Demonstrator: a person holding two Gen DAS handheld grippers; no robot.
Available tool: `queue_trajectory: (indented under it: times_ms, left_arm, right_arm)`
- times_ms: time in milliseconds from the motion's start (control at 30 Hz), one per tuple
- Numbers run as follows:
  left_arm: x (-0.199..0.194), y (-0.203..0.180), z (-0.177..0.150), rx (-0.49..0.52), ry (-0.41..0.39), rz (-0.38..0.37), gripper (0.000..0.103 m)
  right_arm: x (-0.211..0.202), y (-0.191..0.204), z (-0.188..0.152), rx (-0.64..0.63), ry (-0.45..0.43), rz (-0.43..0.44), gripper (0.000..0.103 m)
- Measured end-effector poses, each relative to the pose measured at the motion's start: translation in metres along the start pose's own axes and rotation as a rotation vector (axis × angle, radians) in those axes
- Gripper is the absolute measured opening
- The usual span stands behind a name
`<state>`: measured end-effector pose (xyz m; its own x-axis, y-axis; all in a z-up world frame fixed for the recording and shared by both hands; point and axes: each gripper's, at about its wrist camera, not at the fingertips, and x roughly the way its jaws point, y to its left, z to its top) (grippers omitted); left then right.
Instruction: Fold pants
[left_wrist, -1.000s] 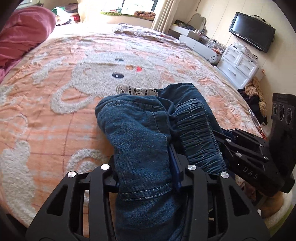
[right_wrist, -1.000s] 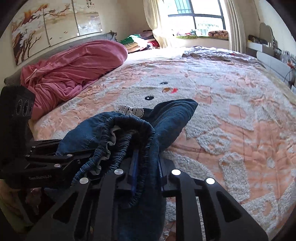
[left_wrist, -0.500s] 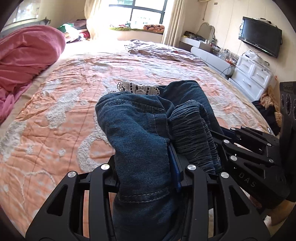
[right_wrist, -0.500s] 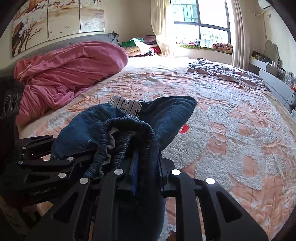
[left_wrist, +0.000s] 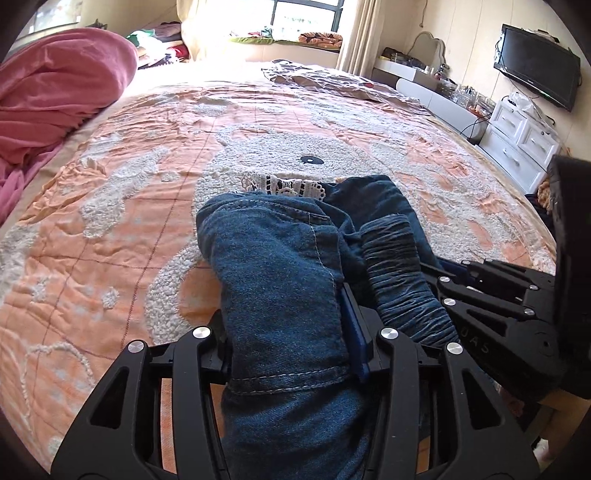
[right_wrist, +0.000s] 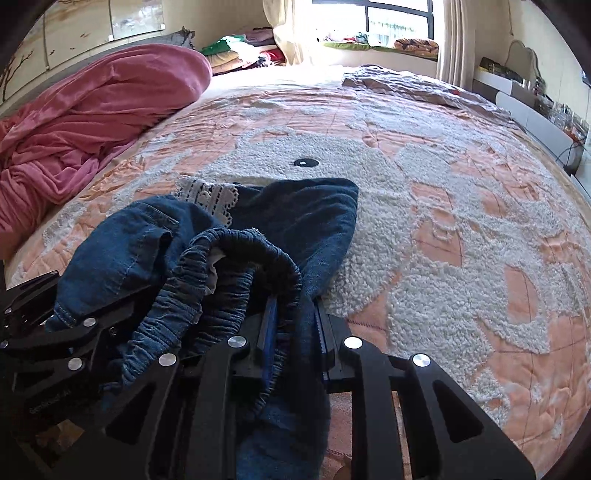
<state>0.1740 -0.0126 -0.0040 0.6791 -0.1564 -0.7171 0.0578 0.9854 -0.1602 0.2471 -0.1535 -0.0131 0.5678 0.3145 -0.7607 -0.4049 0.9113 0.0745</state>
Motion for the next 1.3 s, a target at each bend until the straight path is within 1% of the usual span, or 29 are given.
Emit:
queue_trajectory:
  times_ms: [67, 100, 167, 200, 233, 267, 333, 400, 500, 567, 667, 900, 933, 967, 1000, 1067, 1100, 1300]
  left_arm:
    - [0.001, 0.000, -0.001, -0.002, 0.001, -0.001, 0.040]
    - [0.001, 0.000, -0.001, -0.002, 0.002, -0.001, 0.040]
    - [0.002, 0.001, -0.001, -0.005, 0.003, -0.003, 0.042]
    - [0.002, 0.002, -0.002, -0.007, 0.004, -0.005, 0.042]
    - [0.002, 0.003, -0.002, -0.008, 0.003, -0.006, 0.043]
    - [0.002, 0.003, -0.002, -0.008, 0.003, -0.007, 0.043]
    - [0.001, 0.003, -0.002, -0.006, 0.002, -0.009, 0.044]
    - [0.001, 0.004, -0.002, -0.006, 0.002, -0.010, 0.045]
    - [0.000, 0.004, -0.003, -0.011, 0.005, -0.013, 0.049]
    - [-0.002, 0.004, -0.004, -0.011, 0.006, -0.014, 0.051]
    - [-0.005, 0.003, -0.006, -0.007, 0.004, -0.017, 0.054]
    - [-0.009, 0.004, -0.008, -0.011, 0.002, -0.020, 0.060]
    - [-0.010, 0.005, -0.009, -0.012, 0.001, -0.021, 0.061]
    - [-0.012, 0.005, -0.009, -0.013, -0.001, -0.020, 0.063]
    - [-0.013, 0.006, -0.009, -0.014, -0.002, -0.019, 0.065]
    - [-0.016, 0.007, -0.009, -0.017, -0.002, -0.019, 0.068]
    - [-0.017, 0.008, -0.010, -0.017, -0.002, -0.017, 0.071]
    - [-0.029, 0.011, -0.013, -0.012, -0.008, 0.008, 0.081]
  right_arm:
    - [0.002, -0.001, -0.002, 0.007, 0.013, 0.003, 0.020]
    - [0.002, -0.002, -0.003, 0.011, 0.016, -0.003, 0.023]
    - [0.003, -0.005, -0.004, 0.027, 0.020, -0.022, 0.035]
    - [0.003, -0.007, -0.004, 0.038, 0.022, -0.025, 0.038]
    - [0.004, -0.010, -0.004, 0.052, 0.026, -0.029, 0.044]
    - [0.004, -0.012, -0.004, 0.062, 0.028, -0.032, 0.048]
    - [0.003, -0.015, -0.005, 0.072, 0.029, -0.028, 0.050]
    - [0.000, -0.015, -0.006, 0.070, 0.020, -0.041, 0.055]
    - [-0.005, -0.016, -0.008, 0.076, 0.004, -0.037, 0.060]
    - [-0.008, -0.018, -0.009, 0.082, 0.002, -0.043, 0.068]
    - [-0.013, -0.020, -0.012, 0.084, 0.003, -0.039, 0.070]
    - [-0.024, -0.022, -0.021, 0.087, -0.009, -0.032, 0.072]
    - [-0.026, -0.021, -0.022, 0.087, -0.010, -0.030, 0.074]
    - [-0.027, -0.021, -0.022, 0.085, -0.014, -0.033, 0.079]
    - [-0.029, -0.020, -0.023, 0.084, -0.019, -0.033, 0.080]
    - [-0.032, -0.020, -0.024, 0.081, -0.029, -0.034, 0.080]
    - [-0.034, -0.020, -0.025, 0.082, -0.033, -0.031, 0.080]
    - [-0.049, -0.019, -0.028, 0.080, -0.071, -0.031, 0.085]
